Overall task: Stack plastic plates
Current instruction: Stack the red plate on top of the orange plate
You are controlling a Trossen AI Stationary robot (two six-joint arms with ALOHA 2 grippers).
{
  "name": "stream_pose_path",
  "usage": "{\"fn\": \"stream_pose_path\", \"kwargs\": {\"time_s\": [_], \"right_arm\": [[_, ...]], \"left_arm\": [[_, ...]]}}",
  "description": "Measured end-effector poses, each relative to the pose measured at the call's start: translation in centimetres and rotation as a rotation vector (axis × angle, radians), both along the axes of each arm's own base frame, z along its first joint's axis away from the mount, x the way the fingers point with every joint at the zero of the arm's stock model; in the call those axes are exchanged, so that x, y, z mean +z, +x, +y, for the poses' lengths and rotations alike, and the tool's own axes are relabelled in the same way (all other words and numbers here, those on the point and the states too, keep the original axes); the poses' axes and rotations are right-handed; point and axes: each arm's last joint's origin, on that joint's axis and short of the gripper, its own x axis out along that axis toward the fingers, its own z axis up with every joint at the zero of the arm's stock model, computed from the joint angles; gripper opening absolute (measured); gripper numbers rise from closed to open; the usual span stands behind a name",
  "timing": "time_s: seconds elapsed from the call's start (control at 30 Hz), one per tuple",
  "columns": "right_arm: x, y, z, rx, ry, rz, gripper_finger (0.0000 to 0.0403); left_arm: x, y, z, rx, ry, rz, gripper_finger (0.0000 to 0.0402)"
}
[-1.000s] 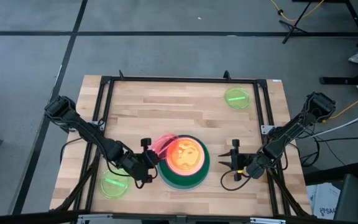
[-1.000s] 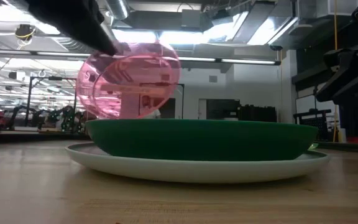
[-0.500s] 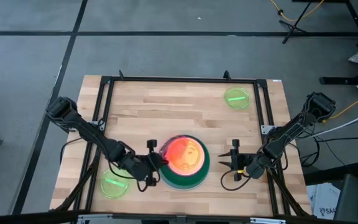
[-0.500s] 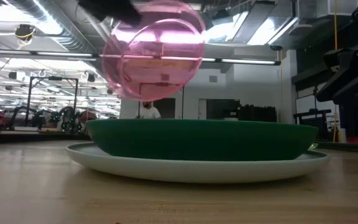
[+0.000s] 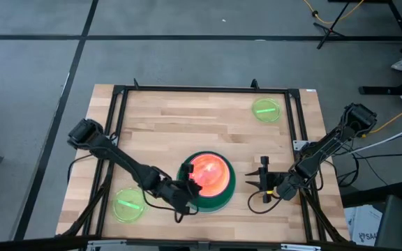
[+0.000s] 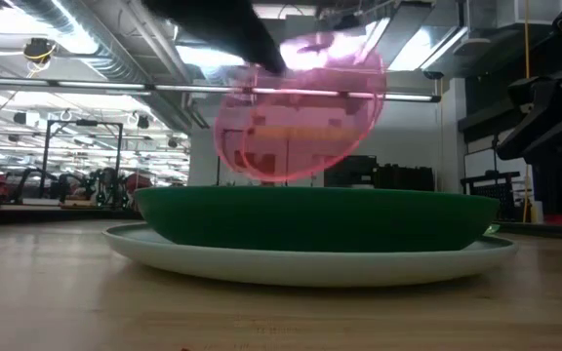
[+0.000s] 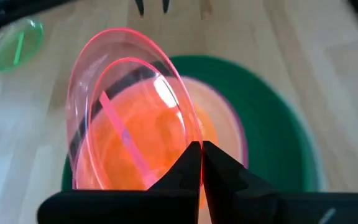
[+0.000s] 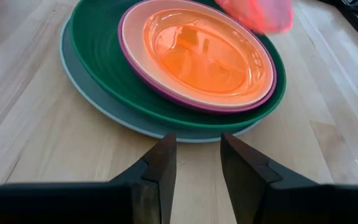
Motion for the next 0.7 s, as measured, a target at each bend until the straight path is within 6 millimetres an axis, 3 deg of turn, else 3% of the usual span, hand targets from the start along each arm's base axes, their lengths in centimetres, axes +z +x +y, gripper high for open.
{"fn": "stream_pose_path", "kwargs": {"time_s": [0.33,0.7], "right_arm": [[0.0,0.0,0.0,0.000,0.000,0.000,0.0115],[0.0,0.0,0.0,0.000,0.001,0.000,0.0115]], "left_arm": [[-2.9,1.3,0.7,0.027,0.026,0.064,0.0004],[-3.3,1.4,0.6,0.007,0.001,0.087,0.0004]]}}
